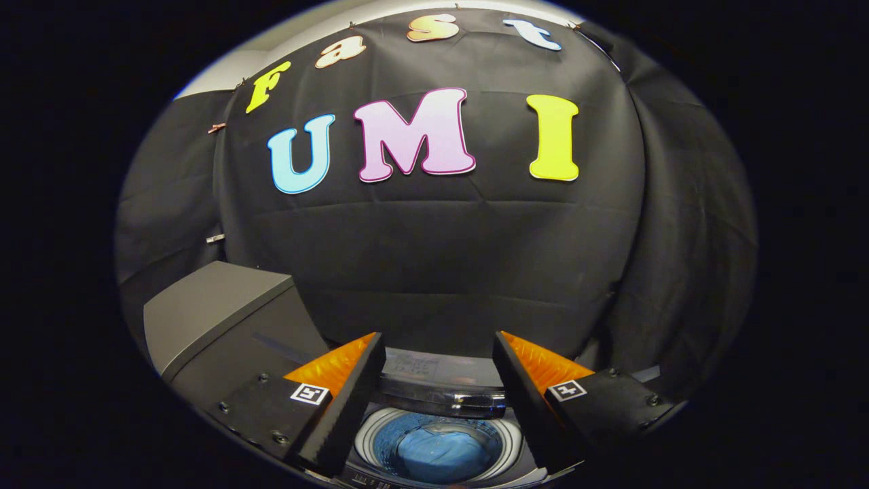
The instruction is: Put the clothes into the washing machine and then close the washing machine lid.
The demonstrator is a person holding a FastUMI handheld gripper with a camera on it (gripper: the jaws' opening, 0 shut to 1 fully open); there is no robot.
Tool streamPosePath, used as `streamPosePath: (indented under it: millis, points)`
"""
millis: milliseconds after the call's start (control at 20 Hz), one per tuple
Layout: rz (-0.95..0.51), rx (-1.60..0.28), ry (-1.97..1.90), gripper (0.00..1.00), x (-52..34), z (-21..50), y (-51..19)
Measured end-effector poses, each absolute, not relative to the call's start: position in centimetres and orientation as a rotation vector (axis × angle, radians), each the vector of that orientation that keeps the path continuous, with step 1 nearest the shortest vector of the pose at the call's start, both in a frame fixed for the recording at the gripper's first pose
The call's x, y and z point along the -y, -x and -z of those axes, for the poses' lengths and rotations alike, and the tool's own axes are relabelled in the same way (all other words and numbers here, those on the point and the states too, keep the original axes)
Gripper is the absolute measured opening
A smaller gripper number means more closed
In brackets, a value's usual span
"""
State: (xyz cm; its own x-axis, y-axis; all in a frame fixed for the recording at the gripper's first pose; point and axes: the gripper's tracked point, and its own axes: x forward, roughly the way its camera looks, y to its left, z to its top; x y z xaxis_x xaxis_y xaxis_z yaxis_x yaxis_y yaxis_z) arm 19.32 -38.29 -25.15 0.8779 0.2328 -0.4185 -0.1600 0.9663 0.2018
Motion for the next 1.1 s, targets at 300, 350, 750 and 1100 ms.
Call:
streamPosePath:
  millis: [300,350,750,1100]
  points:
    - [-0.179,-0.97,-0.077,0.97,38.7,34.1,-11.6]
    - [-0.195,-1.046,-0.109,0.98,38.7,34.8,-9.9]
    - [-0.163,-0.963,-0.144,0.99,38.5,34.4,-11.8]
    - [-0.134,-0.814,-0.159,1.0,39.0,30.4,-15.2]
